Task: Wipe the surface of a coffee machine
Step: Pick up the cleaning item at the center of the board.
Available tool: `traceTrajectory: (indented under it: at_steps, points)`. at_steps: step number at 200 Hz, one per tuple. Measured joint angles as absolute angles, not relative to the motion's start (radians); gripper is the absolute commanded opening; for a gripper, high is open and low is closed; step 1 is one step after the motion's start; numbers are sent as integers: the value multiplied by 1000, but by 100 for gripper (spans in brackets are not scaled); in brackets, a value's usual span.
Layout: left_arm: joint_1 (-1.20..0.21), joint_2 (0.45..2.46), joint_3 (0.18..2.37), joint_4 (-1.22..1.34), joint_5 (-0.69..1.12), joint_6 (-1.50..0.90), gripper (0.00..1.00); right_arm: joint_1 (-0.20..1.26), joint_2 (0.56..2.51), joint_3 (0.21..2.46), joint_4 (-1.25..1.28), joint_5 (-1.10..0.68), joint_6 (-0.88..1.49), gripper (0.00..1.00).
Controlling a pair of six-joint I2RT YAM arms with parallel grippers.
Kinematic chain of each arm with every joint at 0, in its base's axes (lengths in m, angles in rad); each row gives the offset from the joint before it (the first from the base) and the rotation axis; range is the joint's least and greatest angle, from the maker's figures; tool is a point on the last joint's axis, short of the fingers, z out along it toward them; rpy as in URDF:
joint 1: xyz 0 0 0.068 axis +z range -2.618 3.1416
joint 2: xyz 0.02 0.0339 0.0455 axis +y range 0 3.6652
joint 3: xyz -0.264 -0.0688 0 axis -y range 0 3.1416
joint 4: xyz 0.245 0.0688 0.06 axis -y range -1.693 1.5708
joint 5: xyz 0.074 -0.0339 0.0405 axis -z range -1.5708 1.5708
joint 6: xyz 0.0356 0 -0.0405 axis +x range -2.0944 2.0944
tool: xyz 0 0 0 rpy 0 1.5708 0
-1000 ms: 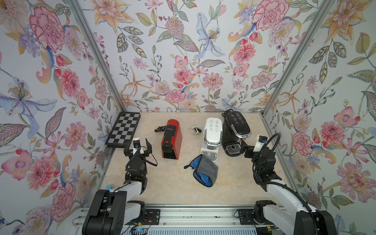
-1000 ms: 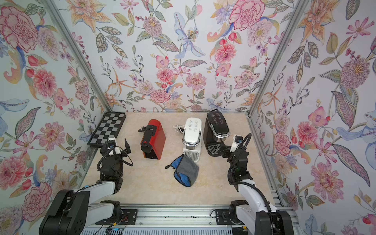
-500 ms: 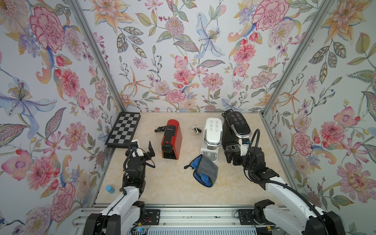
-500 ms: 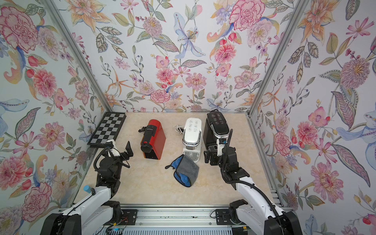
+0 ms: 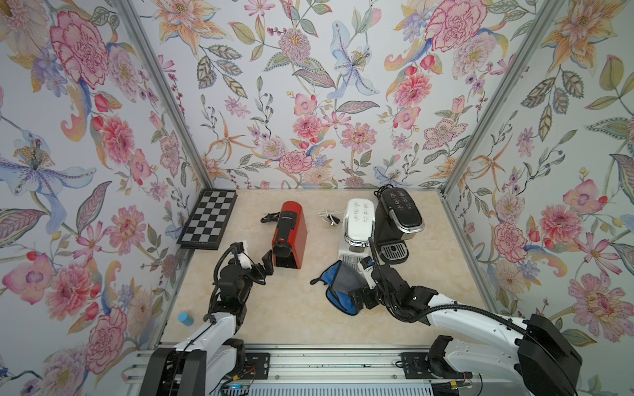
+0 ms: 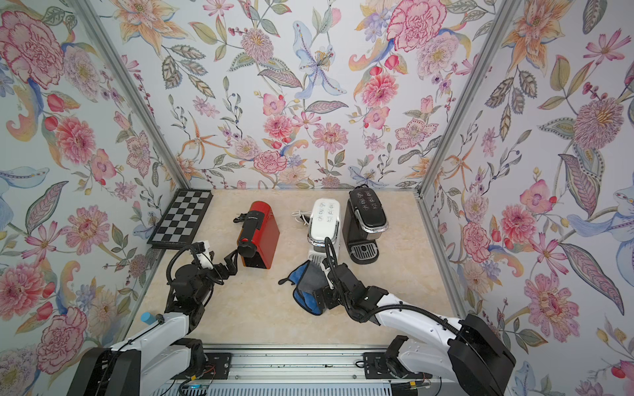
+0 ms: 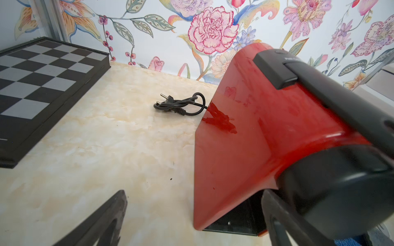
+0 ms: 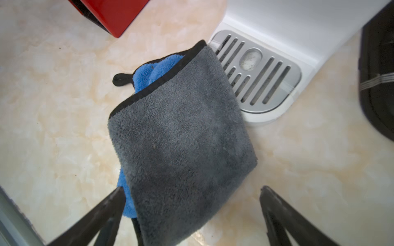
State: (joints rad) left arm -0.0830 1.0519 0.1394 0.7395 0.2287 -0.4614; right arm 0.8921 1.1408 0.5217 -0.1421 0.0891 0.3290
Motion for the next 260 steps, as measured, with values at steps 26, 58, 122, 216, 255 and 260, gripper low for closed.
traceTrajectory:
  at_steps: [26,58,122,216,255,260]
  points:
    - [-83,1068,125,745,250,-477,99,930,1144,522,-175,115,329,100]
    - [-83,1055,120,762,257,-490,99,940,1227,575,-198,163,329,100]
    - [-83,1048,115,771,259,-503,99,975,1455,691,-175,204,330,100]
    - [-83,1079,115,789,281,-517,99,988,1552,754,-152,215,333,74]
    - [-83,1079,115,799,285,-525,99,988,1552,754,-153,213,339,48]
    - [-83,1079,115,801,285,-525,99,988,1551,754,-152,213,342,44]
